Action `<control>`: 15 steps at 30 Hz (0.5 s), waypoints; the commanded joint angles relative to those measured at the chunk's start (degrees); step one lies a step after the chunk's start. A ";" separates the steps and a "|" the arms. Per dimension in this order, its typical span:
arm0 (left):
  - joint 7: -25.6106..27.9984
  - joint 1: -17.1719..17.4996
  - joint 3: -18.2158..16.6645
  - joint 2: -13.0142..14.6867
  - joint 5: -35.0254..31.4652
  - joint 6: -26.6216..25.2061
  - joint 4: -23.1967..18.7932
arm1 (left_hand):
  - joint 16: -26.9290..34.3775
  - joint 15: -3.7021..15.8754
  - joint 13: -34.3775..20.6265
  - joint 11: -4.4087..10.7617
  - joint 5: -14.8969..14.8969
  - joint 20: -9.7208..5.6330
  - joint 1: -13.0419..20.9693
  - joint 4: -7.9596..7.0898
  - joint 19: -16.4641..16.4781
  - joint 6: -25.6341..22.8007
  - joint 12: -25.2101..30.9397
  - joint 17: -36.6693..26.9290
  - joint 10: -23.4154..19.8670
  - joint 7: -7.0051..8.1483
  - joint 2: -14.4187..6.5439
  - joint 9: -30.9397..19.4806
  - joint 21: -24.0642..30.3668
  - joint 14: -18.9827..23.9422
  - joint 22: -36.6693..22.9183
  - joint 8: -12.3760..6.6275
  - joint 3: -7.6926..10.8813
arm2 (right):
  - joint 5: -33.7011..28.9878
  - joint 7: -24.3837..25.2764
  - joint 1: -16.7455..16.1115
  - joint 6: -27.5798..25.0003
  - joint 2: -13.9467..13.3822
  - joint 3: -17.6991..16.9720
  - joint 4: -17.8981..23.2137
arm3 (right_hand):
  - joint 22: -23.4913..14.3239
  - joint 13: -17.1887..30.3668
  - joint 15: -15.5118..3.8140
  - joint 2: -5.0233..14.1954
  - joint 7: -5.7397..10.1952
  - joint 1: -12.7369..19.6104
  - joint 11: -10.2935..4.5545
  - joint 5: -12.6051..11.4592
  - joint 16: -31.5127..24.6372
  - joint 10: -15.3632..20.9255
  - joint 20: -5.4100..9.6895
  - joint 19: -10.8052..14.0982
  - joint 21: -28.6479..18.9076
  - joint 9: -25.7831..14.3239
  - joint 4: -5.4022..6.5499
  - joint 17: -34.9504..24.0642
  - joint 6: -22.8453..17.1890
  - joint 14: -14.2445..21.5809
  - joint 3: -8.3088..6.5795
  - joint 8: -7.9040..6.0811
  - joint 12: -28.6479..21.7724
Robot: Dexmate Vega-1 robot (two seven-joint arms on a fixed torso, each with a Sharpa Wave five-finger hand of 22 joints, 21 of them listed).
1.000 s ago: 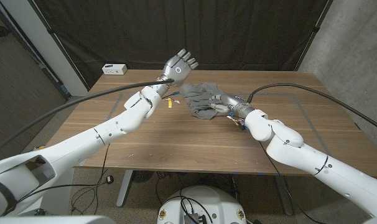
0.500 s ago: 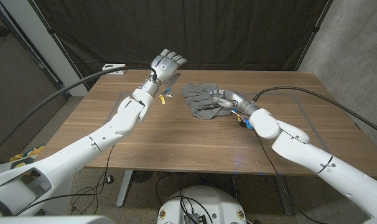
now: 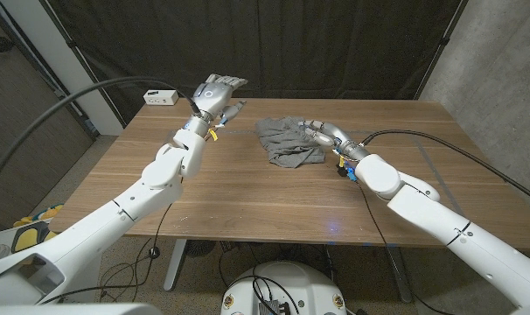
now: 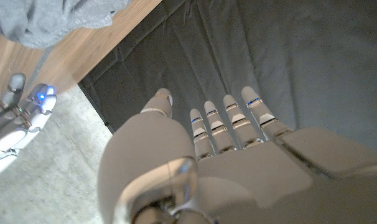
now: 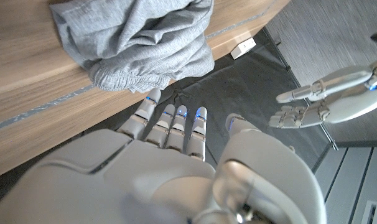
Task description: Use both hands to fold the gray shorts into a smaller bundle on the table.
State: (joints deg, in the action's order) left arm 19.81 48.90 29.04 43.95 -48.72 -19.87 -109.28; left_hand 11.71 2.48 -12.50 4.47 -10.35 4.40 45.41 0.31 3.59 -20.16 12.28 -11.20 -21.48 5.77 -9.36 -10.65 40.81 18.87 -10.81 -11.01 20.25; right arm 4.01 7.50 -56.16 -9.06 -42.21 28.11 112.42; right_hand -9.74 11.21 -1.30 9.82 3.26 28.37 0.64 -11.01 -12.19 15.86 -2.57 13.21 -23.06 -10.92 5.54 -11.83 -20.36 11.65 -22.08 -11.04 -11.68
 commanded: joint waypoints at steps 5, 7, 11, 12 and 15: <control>4.17 6.85 -8.71 -1.11 26.27 7.38 -1.17 | 0.18 1.43 0.03 -2.42 -0.54 1.87 -1.12 -0.48 -0.49 0.05 0.00 -0.30 0.11 -2.29 -0.95 -0.07 -0.36 -0.32 -0.25 0.10 1.18 | 9.85 2.57 -2.74 8.41 2.28 -2.94 -3.48 | -0.14 0.11 0.63 0.39 -0.60 0.29 0.73 0.14 -0.58 0.00 -0.26 0.45 0.27 0.02 -0.37 -0.16 -0.06 0.24 -0.15 -0.07 0.14; 4.15 7.57 -9.70 -1.25 29.35 8.83 -0.89 | 0.19 1.21 0.04 -2.70 -0.58 2.04 -1.29 -0.60 -0.57 0.32 -0.06 -0.33 0.31 -2.69 -1.04 -0.07 -0.38 -0.38 -0.27 0.21 1.30 | 10.88 2.41 -2.92 9.37 2.47 -3.15 -3.99 | -0.15 0.11 0.83 0.38 -0.70 0.33 0.86 0.17 -0.60 -0.01 -0.24 0.48 0.32 0.02 -0.46 -0.17 -0.10 0.25 -0.18 -0.08 0.14; 4.04 9.12 -11.94 -2.22 36.40 12.11 0.21 | 0.11 -0.18 0.05 -3.46 -0.69 2.41 -1.85 -0.99 -0.78 0.60 -0.12 -0.41 0.65 -3.51 -1.24 -0.07 -0.41 -0.81 -0.34 0.29 1.72 | 13.26 2.98 -3.96 11.88 3.53 -3.91 -5.09 | -0.16 0.12 1.30 0.31 -0.93 0.33 1.15 0.24 -0.61 -0.10 -0.32 0.48 0.46 0.02 -0.63 -0.21 -0.08 0.16 -0.17 -0.06 0.19; 4.16 9.08 -11.85 -2.08 36.57 12.17 0.22 | 0.09 -0.23 0.05 -3.59 -0.72 2.51 -1.94 -1.06 -0.84 0.73 -0.12 -0.43 0.68 -3.80 -1.30 -0.07 -0.43 -0.92 -0.35 0.33 1.82 | 13.30 3.04 -3.93 11.91 3.48 -3.86 -5.09 | -0.16 0.12 1.31 0.28 -1.07 0.32 1.25 0.26 -0.61 -0.11 -0.32 0.48 0.49 0.02 -0.66 -0.21 -0.10 0.14 -0.15 -0.07 0.19; 3.64 9.98 -13.24 -2.59 41.34 14.62 1.16 | -0.01 -1.03 0.05 -4.34 -0.80 2.90 -2.29 -1.33 -1.05 1.30 -0.23 -0.47 1.11 -4.29 -1.42 -0.07 -0.47 -1.36 -0.40 0.49 2.16 | 15.10 2.77 -4.48 13.64 4.11 -4.20 -5.90 | -0.17 0.12 1.45 0.18 -1.17 0.29 1.36 0.31 -0.63 -0.11 -0.40 0.41 0.58 0.02 -0.73 -0.23 -0.13 0.13 -0.10 -0.07 0.20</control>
State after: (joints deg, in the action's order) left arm 23.12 55.57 20.34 42.56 -22.85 -11.94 -109.81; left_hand 11.70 1.97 -12.24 0.86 -10.64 6.57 43.94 -0.79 2.66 -19.04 12.27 -11.34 -20.33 2.21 -10.78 -10.66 40.37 17.73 -11.08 -10.75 21.84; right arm 13.60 9.67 -58.78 -0.74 -39.90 25.32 108.91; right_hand -9.74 11.21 -0.19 9.82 2.54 28.37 1.56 -10.80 -12.52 15.55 -2.77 13.41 -22.62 -10.92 5.08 -11.88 -20.26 11.76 -22.11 -11.04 -11.68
